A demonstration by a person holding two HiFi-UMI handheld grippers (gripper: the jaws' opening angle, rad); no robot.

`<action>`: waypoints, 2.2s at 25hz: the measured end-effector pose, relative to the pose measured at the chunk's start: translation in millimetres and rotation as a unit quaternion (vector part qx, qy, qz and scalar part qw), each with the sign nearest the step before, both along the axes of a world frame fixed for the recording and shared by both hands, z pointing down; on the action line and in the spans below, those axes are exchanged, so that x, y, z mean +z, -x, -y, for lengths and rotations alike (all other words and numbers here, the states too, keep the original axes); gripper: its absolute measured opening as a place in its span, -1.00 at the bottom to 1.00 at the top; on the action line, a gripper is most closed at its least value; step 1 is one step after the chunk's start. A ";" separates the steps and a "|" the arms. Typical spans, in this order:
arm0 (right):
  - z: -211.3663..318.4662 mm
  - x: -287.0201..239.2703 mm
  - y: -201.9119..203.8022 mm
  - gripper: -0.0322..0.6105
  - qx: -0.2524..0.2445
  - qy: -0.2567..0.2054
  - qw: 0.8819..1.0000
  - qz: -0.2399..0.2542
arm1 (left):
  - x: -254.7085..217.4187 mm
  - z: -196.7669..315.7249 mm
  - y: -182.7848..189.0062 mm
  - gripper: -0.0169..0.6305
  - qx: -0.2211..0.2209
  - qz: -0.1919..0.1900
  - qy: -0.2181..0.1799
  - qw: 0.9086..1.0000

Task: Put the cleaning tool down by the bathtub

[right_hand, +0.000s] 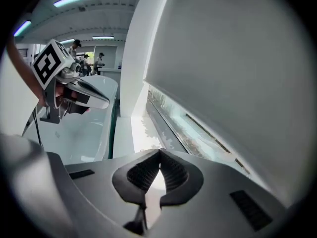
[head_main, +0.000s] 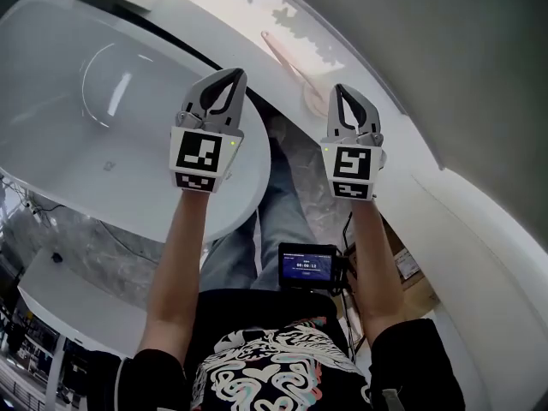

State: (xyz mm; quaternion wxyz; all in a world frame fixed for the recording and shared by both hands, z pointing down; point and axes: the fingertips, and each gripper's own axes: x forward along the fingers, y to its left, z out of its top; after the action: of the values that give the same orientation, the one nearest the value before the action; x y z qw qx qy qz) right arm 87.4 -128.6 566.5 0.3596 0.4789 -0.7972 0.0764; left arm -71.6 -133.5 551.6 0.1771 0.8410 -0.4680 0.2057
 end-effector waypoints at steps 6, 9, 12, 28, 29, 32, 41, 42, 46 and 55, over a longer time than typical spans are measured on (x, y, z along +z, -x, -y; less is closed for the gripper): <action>-4.0 -51.6 3.1 -0.81 0.014 -0.025 0.999 0.016 | -48.6 -2.7 12.3 -0.90 -0.005 0.003 -0.026 1.000; -9.5 -79.3 -0.8 -0.81 0.023 -0.040 0.999 0.024 | -78.9 -4.3 16.7 -0.90 -0.009 0.005 -0.045 0.999; -14.0 -103.0 -5.8 -0.81 0.035 -0.055 0.997 0.034 | -106.2 -5.0 21.6 -0.90 -0.014 0.007 -0.066 0.998; -72.3 -225.7 -22.2 -0.81 0.095 -0.119 0.984 0.089 | -232.3 -55.3 27.9 -0.90 -0.027 -0.021 -0.134 0.990; -77.5 -233.2 -19.7 -0.81 0.097 -0.121 0.983 0.096 | -240.9 -59.3 29.7 -0.90 -0.028 -0.022 -0.136 0.990; -85.7 -260.6 -18.3 -0.81 0.105 -0.132 0.978 0.123 | -265.2 -65.1 30.2 -0.90 -0.027 -0.027 -0.148 0.988; -114.8 -314.5 -23.8 -0.81 0.113 -0.176 0.968 0.137 | -314.5 -88.1 30.6 -0.90 -0.031 -0.047 -0.184 0.981; -116.4 -319.3 -25.1 -0.81 0.115 -0.180 0.967 0.140 | -318.7 -90.0 30.2 -0.90 -0.031 -0.048 -0.187 0.981; -120.8 -342.8 -26.0 -0.81 0.118 -0.203 0.961 0.147 | -338.5 -99.7 28.0 -0.90 -0.027 -0.052 -0.202 0.978; -128.9 -385.4 -13.5 -0.81 0.110 -0.244 0.950 0.158 | -383.0 -112.1 34.0 -0.90 -0.021 -0.061 -0.246 0.967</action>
State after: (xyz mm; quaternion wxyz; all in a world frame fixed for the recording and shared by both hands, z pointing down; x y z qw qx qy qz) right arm 100.9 0.3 181.1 0.0905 0.6187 -0.7804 -0.0061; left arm -105.6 -21.4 168.6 -0.0033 0.8595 -0.5104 0.0288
